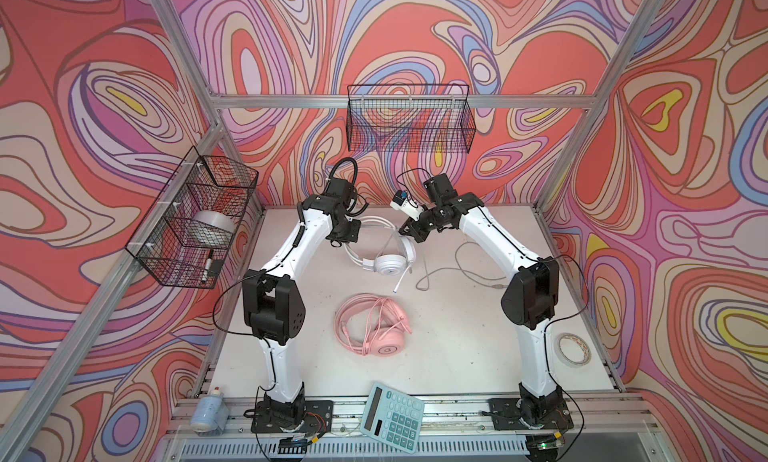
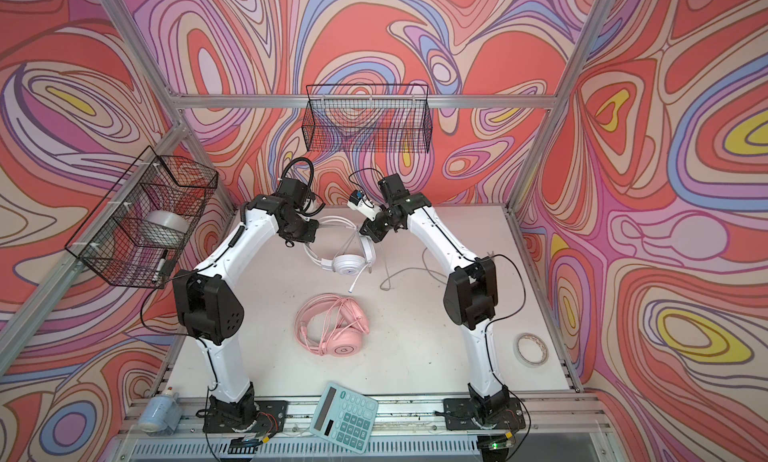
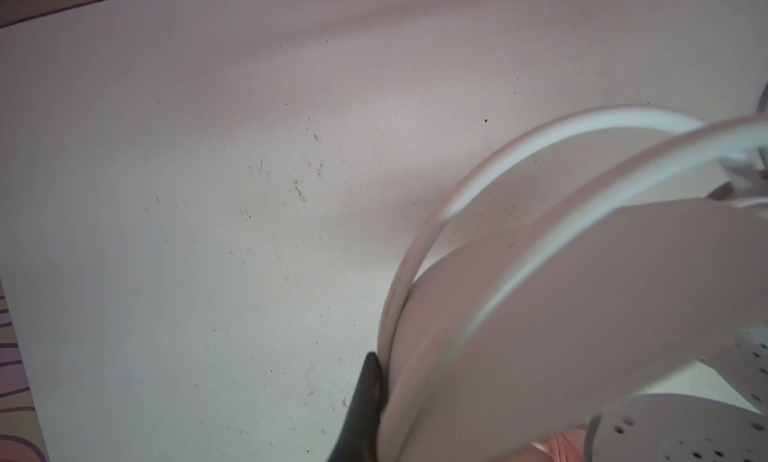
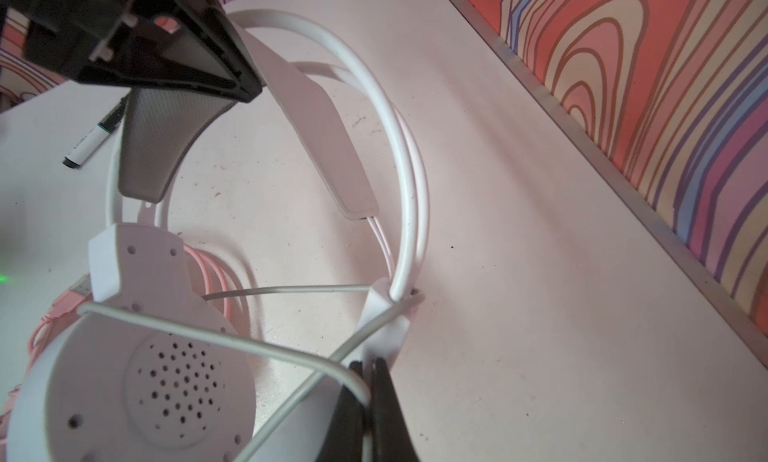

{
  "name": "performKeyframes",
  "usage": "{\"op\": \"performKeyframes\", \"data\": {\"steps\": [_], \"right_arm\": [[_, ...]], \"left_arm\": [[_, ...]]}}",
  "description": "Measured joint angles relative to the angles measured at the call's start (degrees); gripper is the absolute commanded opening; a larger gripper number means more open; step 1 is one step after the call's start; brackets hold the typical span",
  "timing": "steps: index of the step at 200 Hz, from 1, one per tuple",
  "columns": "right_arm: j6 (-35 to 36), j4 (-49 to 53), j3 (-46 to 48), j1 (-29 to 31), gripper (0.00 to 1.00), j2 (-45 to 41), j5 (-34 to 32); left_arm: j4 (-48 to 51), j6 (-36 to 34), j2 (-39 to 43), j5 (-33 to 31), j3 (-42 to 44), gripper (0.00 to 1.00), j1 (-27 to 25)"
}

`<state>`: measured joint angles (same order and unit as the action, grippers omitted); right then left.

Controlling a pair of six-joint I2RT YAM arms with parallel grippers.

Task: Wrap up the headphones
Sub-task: 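Release the cable and lower the right gripper beside the white headset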

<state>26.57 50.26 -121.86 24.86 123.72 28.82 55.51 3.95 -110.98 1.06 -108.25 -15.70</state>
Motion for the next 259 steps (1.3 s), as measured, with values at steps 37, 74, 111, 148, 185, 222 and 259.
{"op": "performKeyframes", "data": {"steps": [37, 74, 111, 148, 185, 222, 259], "right_arm": [[-2.3, -1.9, 1.7, -0.8, 0.03, 0.7, 4.0], [-5.2, -5.1, 4.9, -1.7, 0.11, 1.0, 7.7], [-8.9, -10.1, 9.4, -4.1, 0.15, 1.1, 8.8], [-11.9, -13.8, 13.5, -6.9, 0.17, 1.6, 8.6], [-14.1, -17.2, 15.8, -7.1, 0.21, 1.7, 9.2], [-18.1, -23.2, 23.2, -7.0, 0.27, 1.7, 11.2], [-23.1, -30.5, 29.8, -7.0, 0.32, 1.7, 12.8]], "left_arm": [[-0.4, -0.3, 0.3, 0.3, 1.0, 0.0, 0.1], [-0.6, -0.6, 0.9, 0.7, 1.9, 0.0, 0.2], [0.4, -2.6, 1.7, 3.1, 2.7, 0.0, 0.4], [0.9, -3.8, 4.1, 6.4, 2.7, 0.0, -0.1], [0.9, -3.9, 4.3, 7.7, 2.7, 0.0, -0.1], [0.9, -3.7, 4.3, 9.8, 2.7, 0.0, 0.1], [0.3, -2.2, 4.6, 13.0, 3.1, 0.0, 0.9]]}}
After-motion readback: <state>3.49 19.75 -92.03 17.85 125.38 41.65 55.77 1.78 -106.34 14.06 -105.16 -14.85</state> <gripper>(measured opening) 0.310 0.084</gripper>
